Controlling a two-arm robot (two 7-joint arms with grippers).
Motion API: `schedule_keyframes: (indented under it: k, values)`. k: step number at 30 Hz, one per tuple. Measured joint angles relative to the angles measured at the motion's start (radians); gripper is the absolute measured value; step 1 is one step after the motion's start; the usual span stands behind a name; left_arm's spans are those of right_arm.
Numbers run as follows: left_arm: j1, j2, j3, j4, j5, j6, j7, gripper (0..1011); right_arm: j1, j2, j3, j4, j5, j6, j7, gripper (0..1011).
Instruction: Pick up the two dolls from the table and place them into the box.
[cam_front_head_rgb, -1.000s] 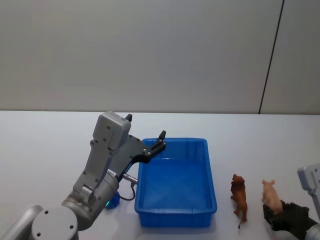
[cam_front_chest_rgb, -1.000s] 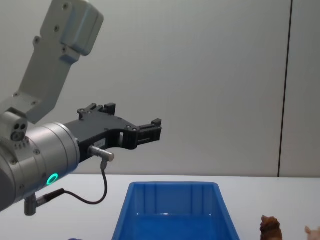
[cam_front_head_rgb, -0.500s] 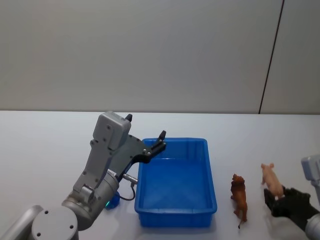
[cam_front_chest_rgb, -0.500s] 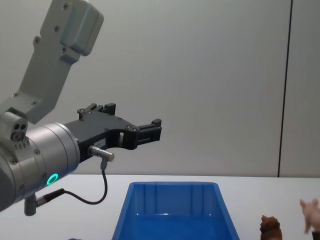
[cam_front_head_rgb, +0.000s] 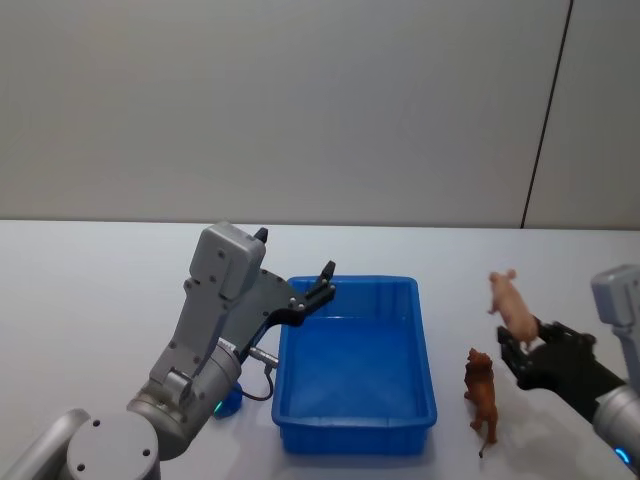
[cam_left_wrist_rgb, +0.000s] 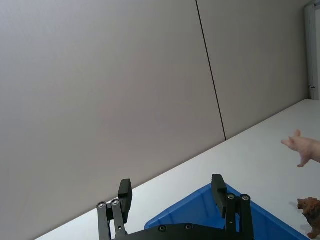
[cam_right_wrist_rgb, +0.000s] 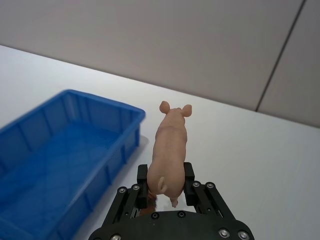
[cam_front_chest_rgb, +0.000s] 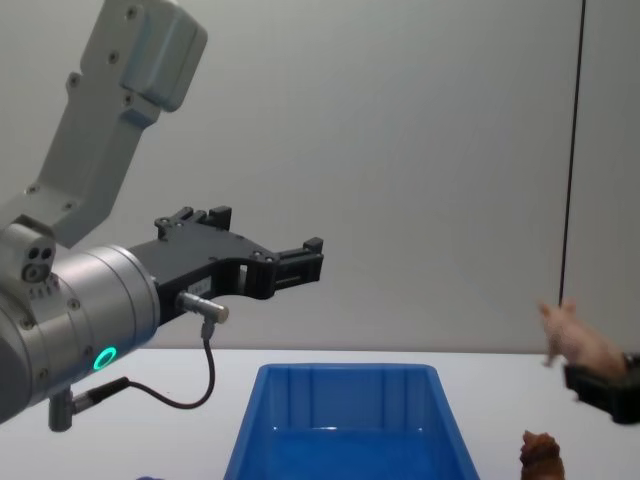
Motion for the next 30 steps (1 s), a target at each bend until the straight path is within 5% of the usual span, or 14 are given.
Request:
schedule_keyframes:
  k: [12, 22, 30]
  values:
    - [0.0, 0.0, 0.0, 0.0, 0.0, 0.0, 0.0, 1001, 0.052, -0.045, -0.044, -0.019, -0.044, -0.002, 0.125, 380]
    - [0.0, 0.0, 0.0, 0.0, 0.0, 0.0, 0.0, 1002, 0.104, -0.112, -0.103, 0.044, -0.097, 0.037, 0.205, 380]
    - [0.0, 0.0, 0.0, 0.0, 0.0, 0.0, 0.0, 1001, 0.135, -0.151, -0.135, 0.096, -0.125, 0.053, 0.232, 597]
